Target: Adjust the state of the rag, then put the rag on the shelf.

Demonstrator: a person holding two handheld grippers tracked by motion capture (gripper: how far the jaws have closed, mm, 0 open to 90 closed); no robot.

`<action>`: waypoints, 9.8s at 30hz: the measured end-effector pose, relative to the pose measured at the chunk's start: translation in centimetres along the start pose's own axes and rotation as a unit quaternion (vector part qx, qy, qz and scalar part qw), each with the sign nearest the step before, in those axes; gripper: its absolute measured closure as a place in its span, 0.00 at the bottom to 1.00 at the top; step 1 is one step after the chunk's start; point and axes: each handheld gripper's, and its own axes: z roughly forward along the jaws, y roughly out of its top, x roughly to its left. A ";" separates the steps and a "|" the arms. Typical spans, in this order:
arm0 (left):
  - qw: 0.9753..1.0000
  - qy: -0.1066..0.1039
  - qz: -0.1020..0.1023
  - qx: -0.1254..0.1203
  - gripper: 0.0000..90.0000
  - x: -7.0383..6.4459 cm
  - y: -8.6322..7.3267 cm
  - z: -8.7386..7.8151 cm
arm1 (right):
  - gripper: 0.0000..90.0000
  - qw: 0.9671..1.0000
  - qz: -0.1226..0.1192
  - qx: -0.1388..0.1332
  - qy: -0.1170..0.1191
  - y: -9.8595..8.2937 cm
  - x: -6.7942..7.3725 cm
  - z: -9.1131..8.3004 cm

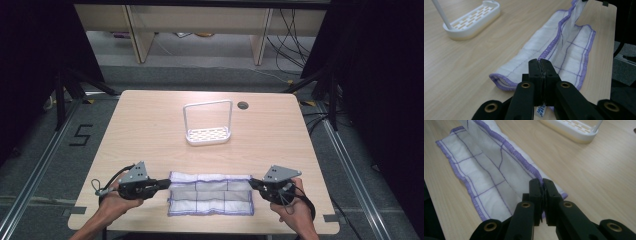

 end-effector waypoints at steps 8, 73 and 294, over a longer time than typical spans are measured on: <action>1.000 -0.015 0.008 0.024 0.97 -1.2 -1.5 0.5 | 0.96 1.000 0.000 0.008 0.006 -1.5 1.1 0.2; 0.995 -0.001 -0.040 0.095 0.92 -2.1 -3.3 2.4 | 0.93 0.991 0.071 0.109 -0.009 0.0 -1.3 5.9; 0.994 0.095 -0.049 -0.017 0.95 8.5 27.7 0.7 | 0.96 0.994 0.080 -0.061 -0.033 28.0 -8.0 -0.4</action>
